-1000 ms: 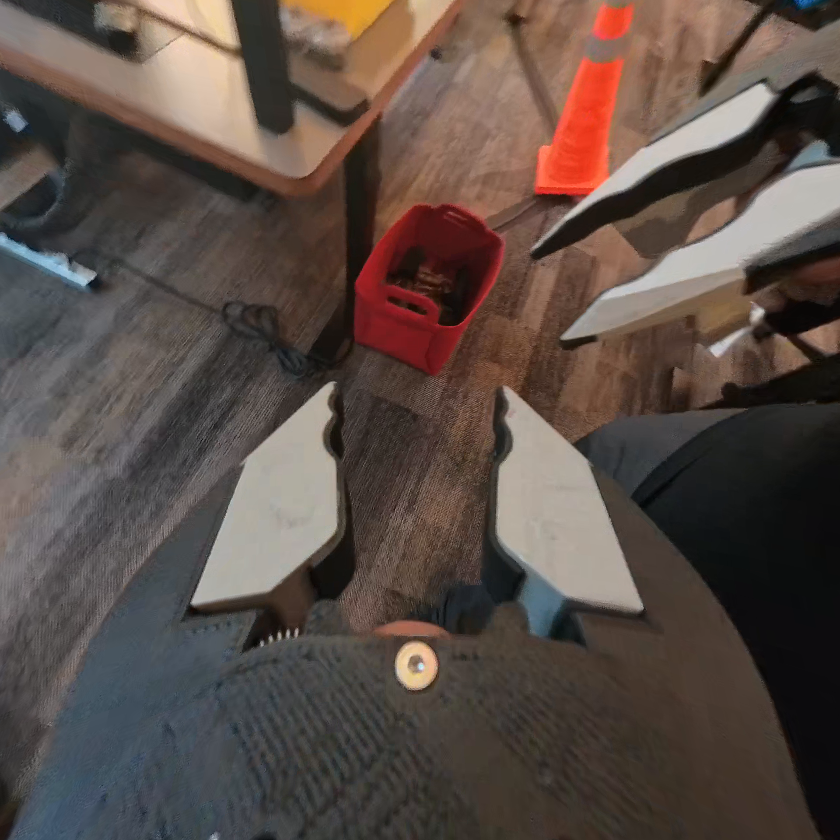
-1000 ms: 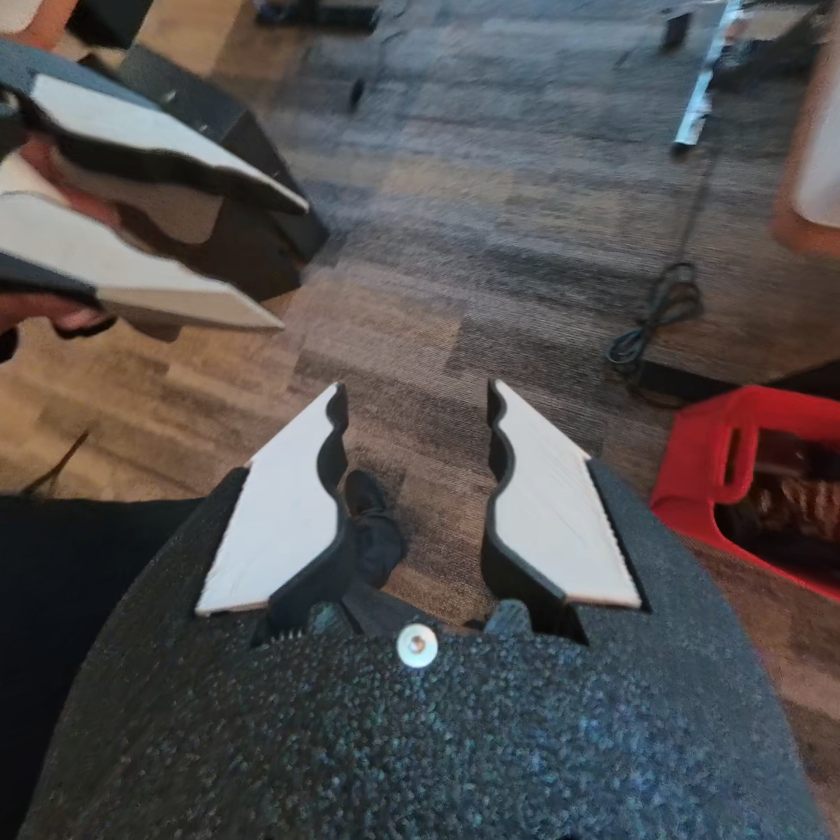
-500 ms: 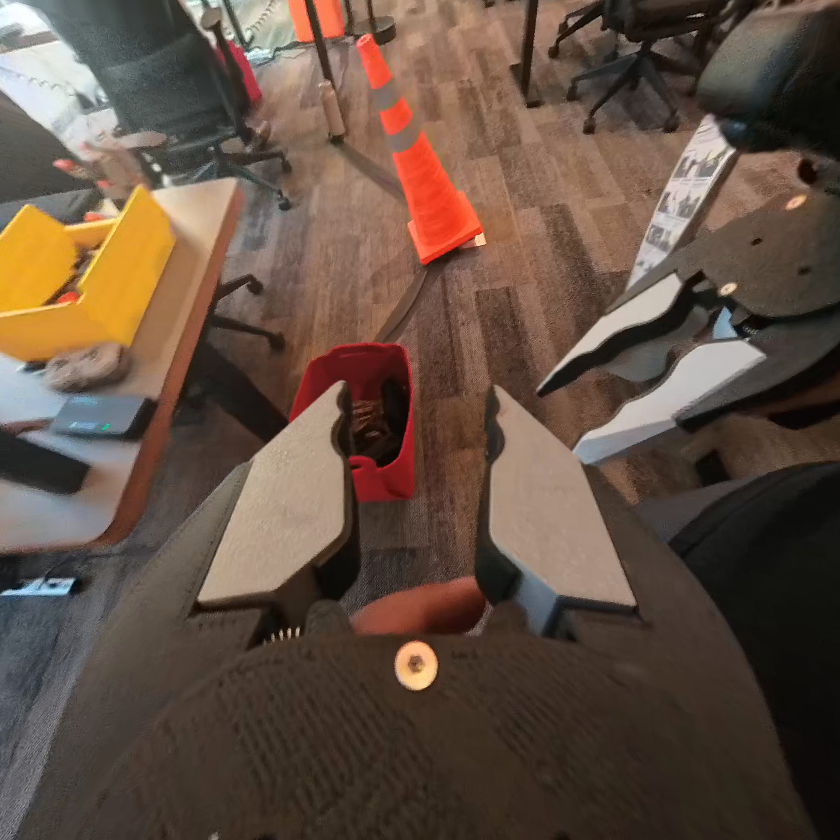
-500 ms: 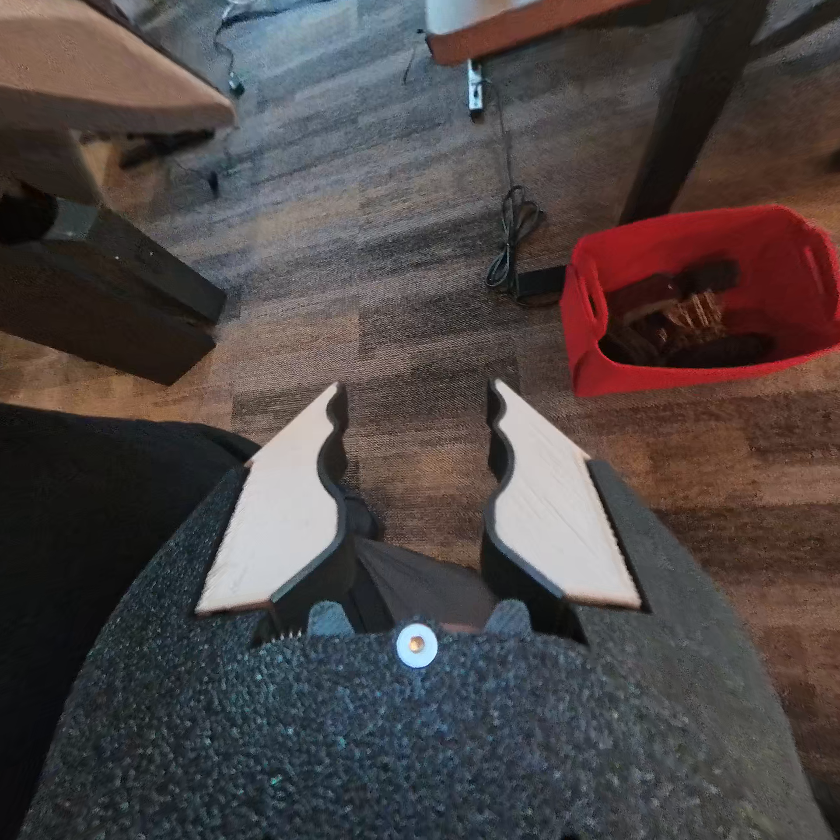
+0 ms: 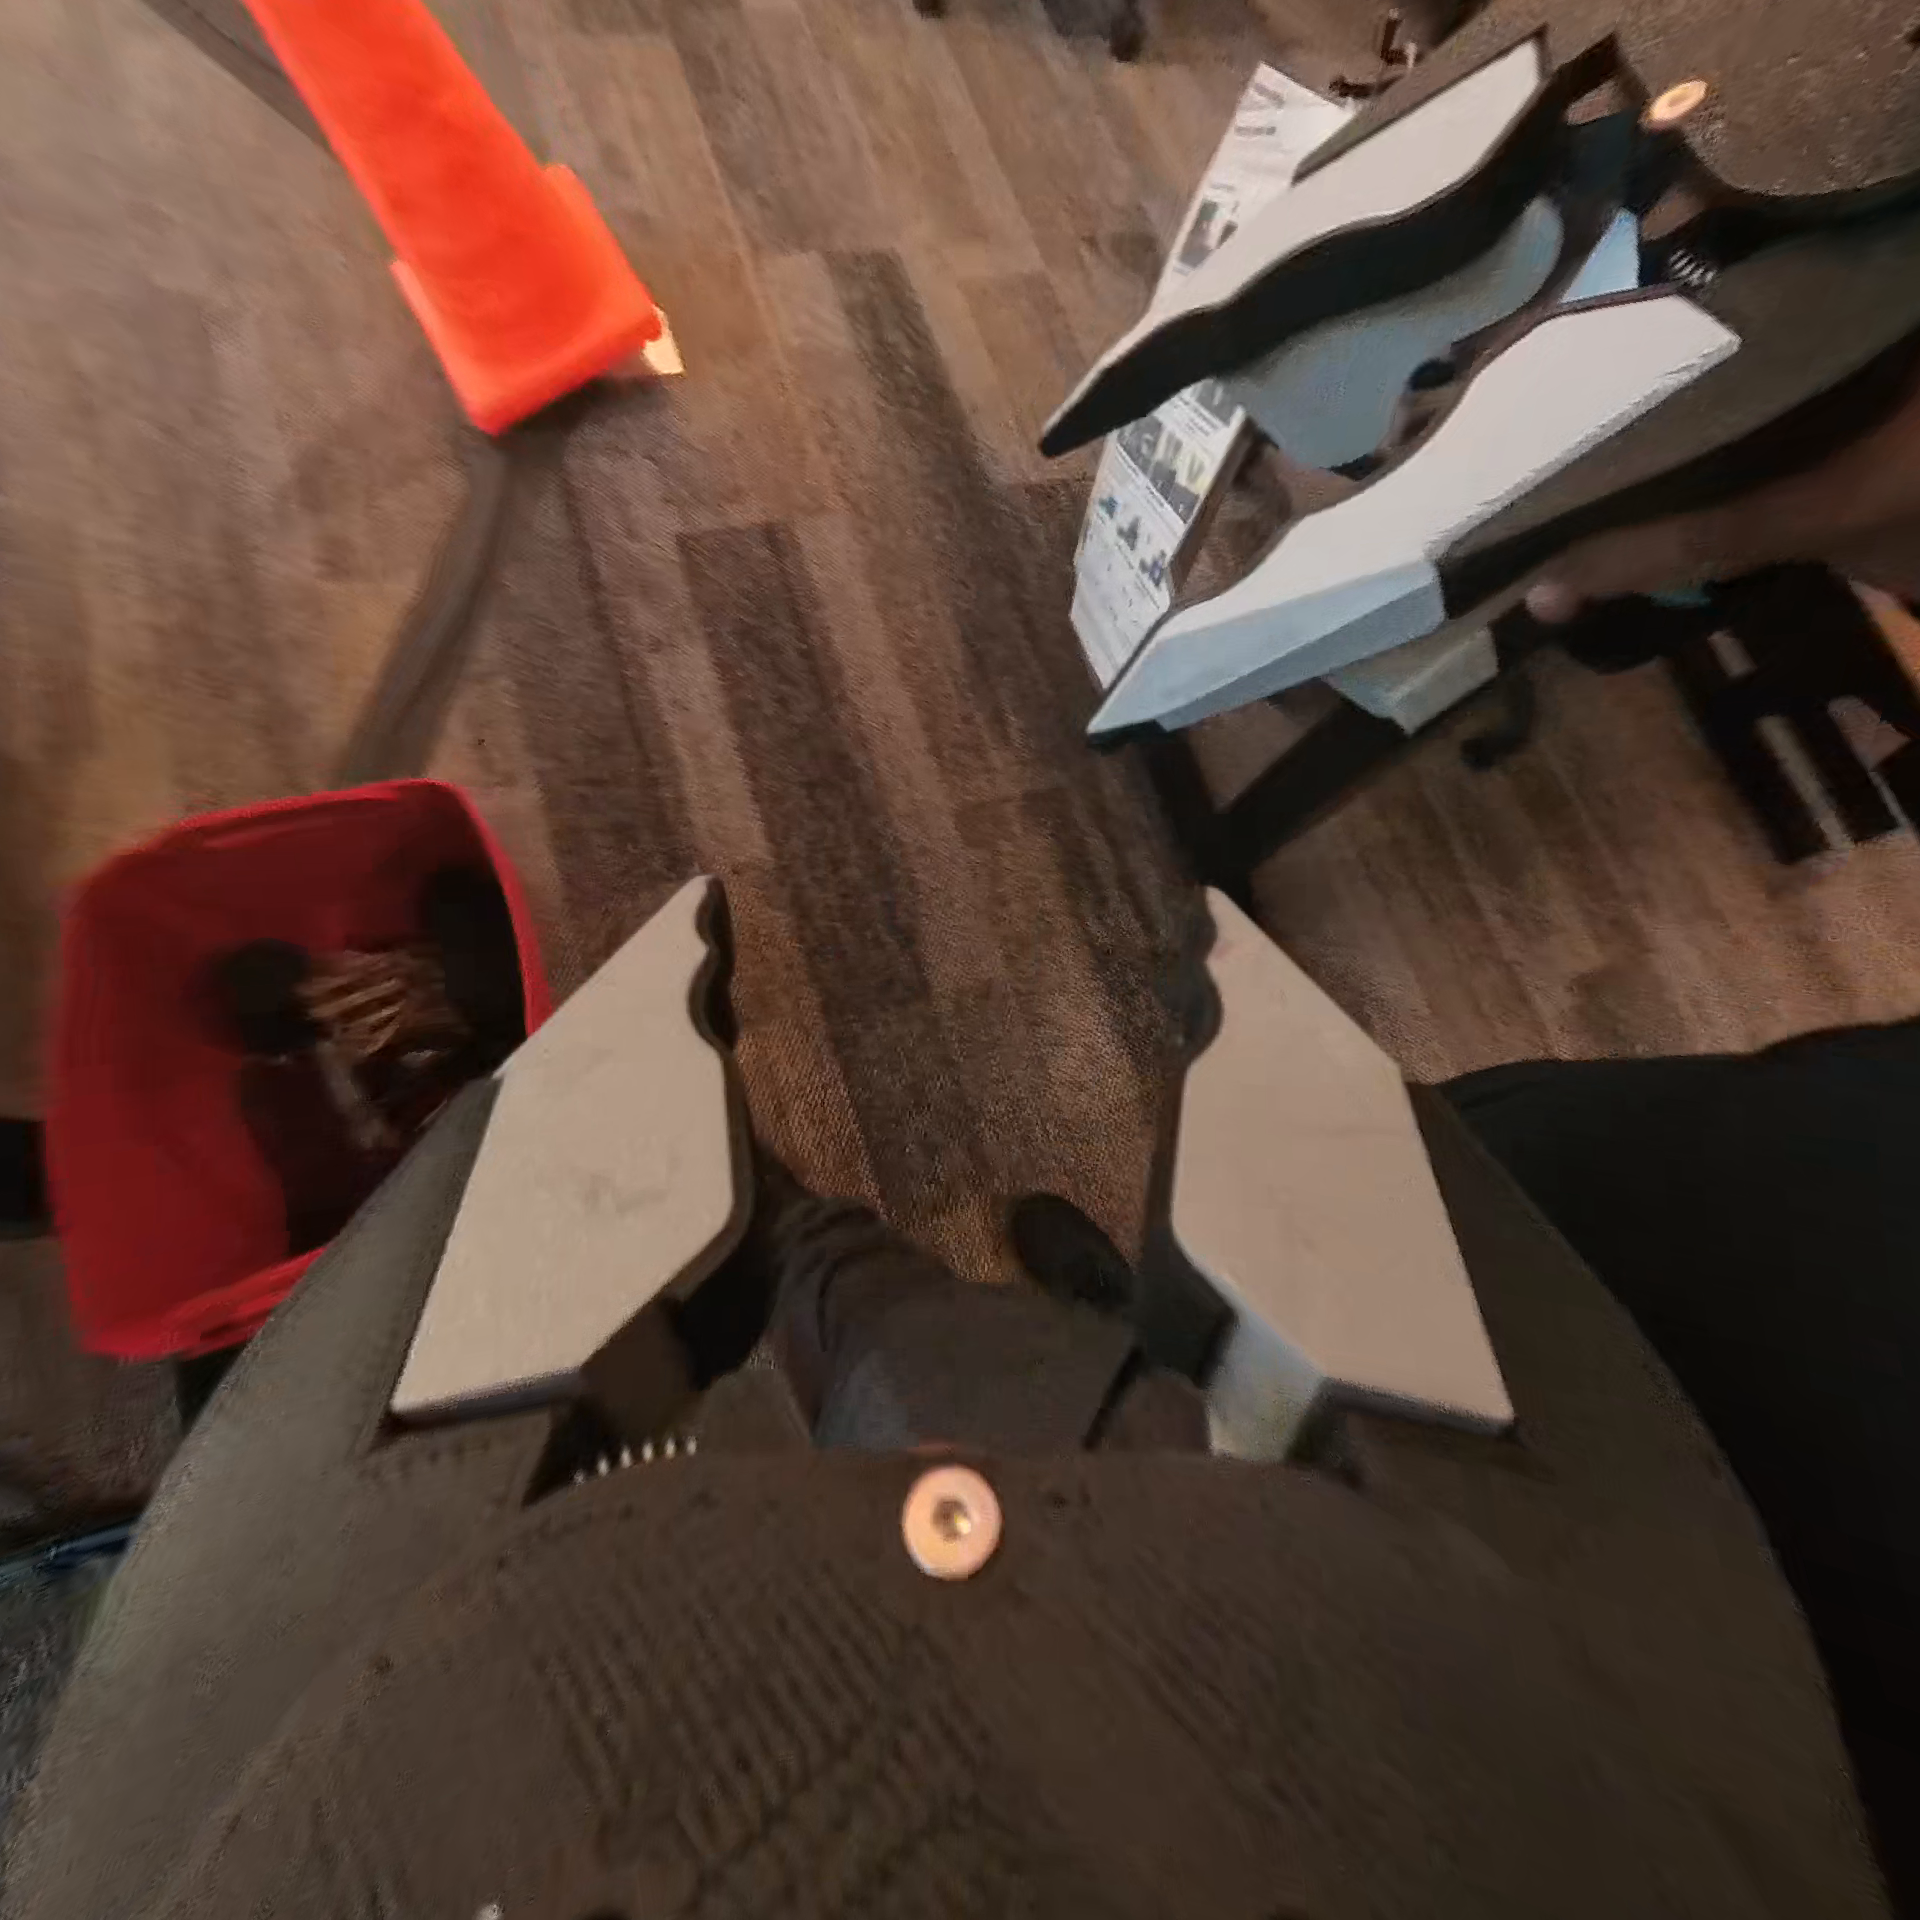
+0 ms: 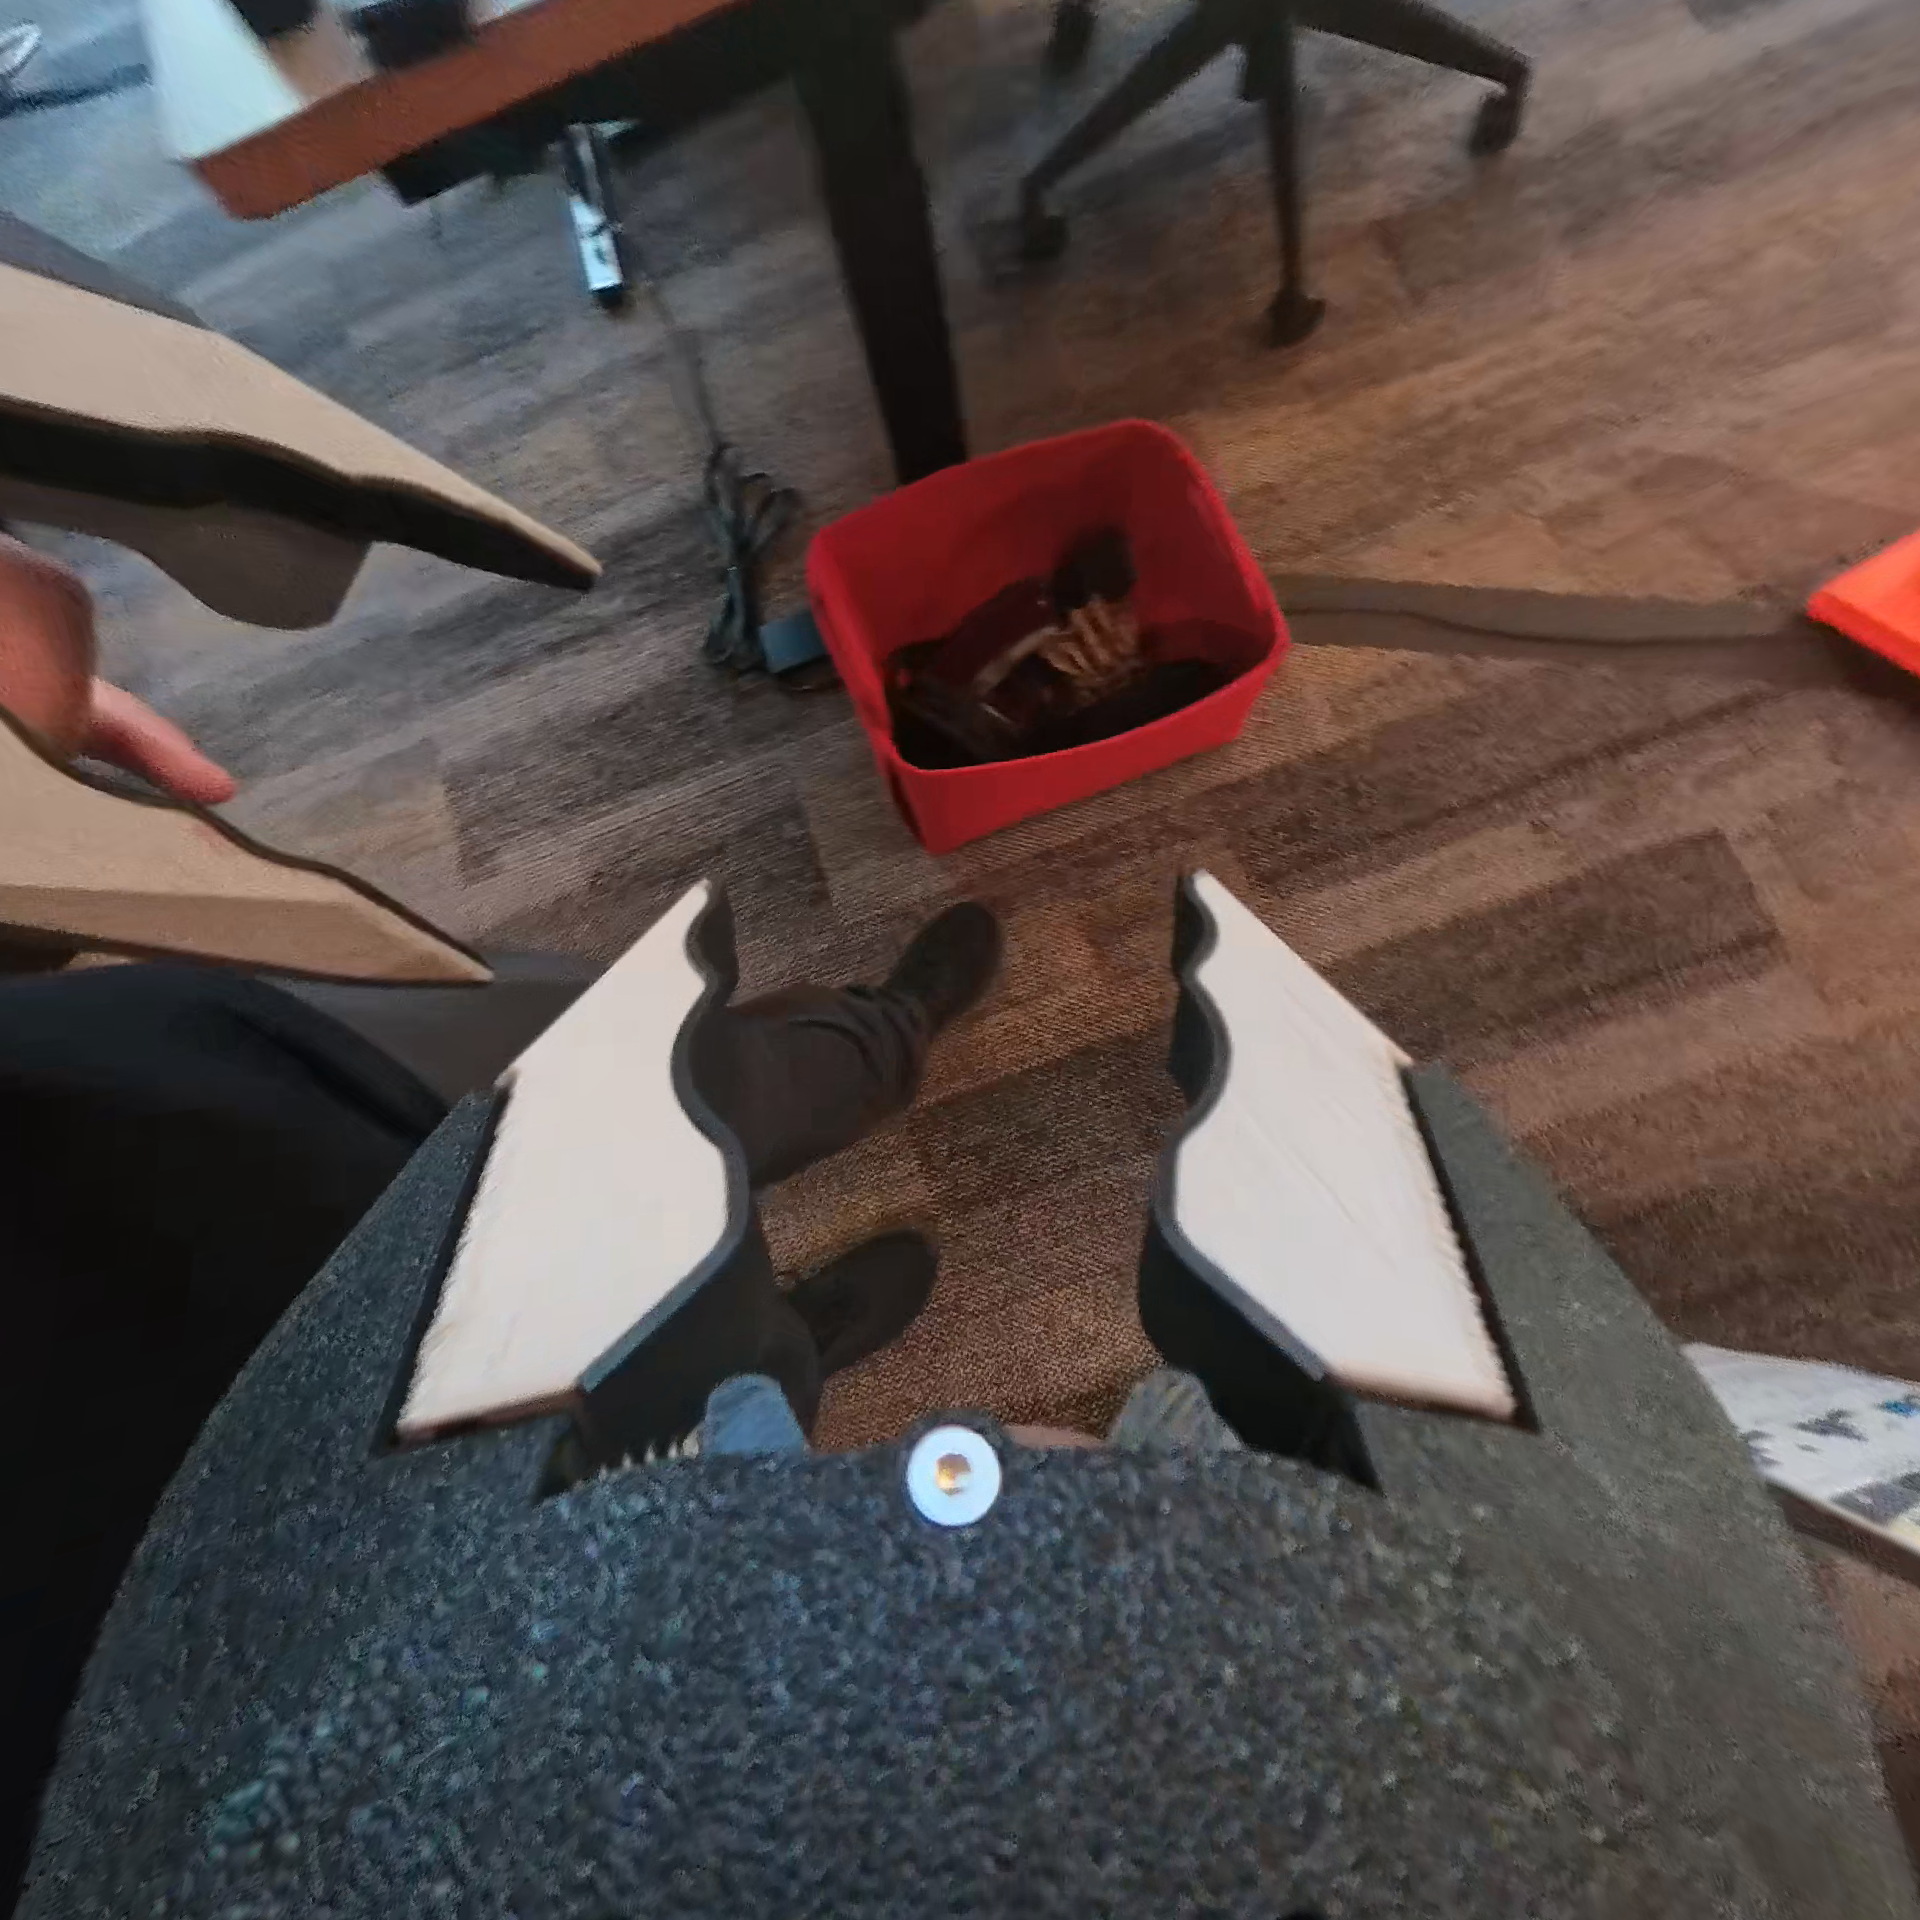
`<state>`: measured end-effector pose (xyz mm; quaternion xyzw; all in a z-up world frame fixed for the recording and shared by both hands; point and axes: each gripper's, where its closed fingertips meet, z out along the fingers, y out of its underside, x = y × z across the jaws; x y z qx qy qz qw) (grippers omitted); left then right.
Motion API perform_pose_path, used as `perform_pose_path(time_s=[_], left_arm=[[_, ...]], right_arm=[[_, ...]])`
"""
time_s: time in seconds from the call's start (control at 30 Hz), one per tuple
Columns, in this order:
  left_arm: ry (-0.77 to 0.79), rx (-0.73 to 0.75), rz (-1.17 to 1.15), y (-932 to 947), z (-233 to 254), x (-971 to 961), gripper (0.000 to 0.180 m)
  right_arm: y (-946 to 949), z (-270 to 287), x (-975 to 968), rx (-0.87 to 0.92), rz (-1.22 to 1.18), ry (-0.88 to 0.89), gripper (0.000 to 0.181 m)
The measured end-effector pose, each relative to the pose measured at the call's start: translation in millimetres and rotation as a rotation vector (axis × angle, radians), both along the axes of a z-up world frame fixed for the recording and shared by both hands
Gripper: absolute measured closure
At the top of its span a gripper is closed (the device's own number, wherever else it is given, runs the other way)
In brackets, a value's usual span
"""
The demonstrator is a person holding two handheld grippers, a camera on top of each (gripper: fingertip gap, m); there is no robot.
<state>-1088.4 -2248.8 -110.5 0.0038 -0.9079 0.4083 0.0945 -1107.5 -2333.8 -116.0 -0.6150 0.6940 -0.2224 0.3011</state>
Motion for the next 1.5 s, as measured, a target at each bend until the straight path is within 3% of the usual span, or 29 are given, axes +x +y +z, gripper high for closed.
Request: perform_pose_path(time_s=[0.13,0.3,0.4,0.6,0.63,0.7,0.73,0.83,0.93,1.03,1.1,1.23,1.3,1.5], left_arm=[[-0.03,-0.031,-0.125,-87,-14,15,0.085],[-0.038,-0.066,-0.354,-218,-14,31,0.088],[-0.053,-0.134,-0.516,-299,10,34,0.093],[-0.089,-0.154,-0.801,-456,21,9,0.084],[-0.065,-0.128,-0.868,-475,17,0,0.093],[0.049,-0.05,-1.017,-507,7,-23,0.134],[0.094,-0.019,-1.041,-530,1,-32,0.139],[0.06,0.065,-1.047,-616,-26,-44,0.113],[0.063,0.165,-1.052,-697,-39,-52,0.111],[0.009,0.252,-1.077,-779,-33,-51,0.112],[-0.04,0.224,-1.042,-846,-20,-45,0.115],[0.025,0.162,-0.949,-967,-2,-36,0.123],[0.046,0.178,-0.951,-1016,-14,-31,0.128],[0.042,0.107,-0.949,-1193,-53,-2,0.116]], right_arm=[[-67,-13,1,0.001,-0.141,0.014,0.097],[-171,-21,-18,0.016,-0.326,0.156,0.097],[-240,-1,-23,0.022,-0.471,0.108,0.097],[-364,0,-50,0.039,-0.766,0.045,0.098],[-383,-6,-57,0.035,-0.79,0.05,0.1],[-423,-18,-65,0.07,-0.817,0.025,0.105],[-445,-25,-66,0.094,-0.83,0.009,0.106],[-527,-42,-78,0.086,-0.828,-0.011,0.106],[-618,-54,-88,0.135,-0.815,0.008,0.105],[-716,-30,-95,0.176,-0.808,-0.041,0.107],[-782,-14,-97,0.146,-0.781,-0.034,0.106],[-916,9,-91,0.075,-0.712,-0.026,0.106],[-983,16,-84,0.031,-0.696,-0.026,0.106],[-1170,-3,-39,-0.005,-0.711,0.003,0.105]])
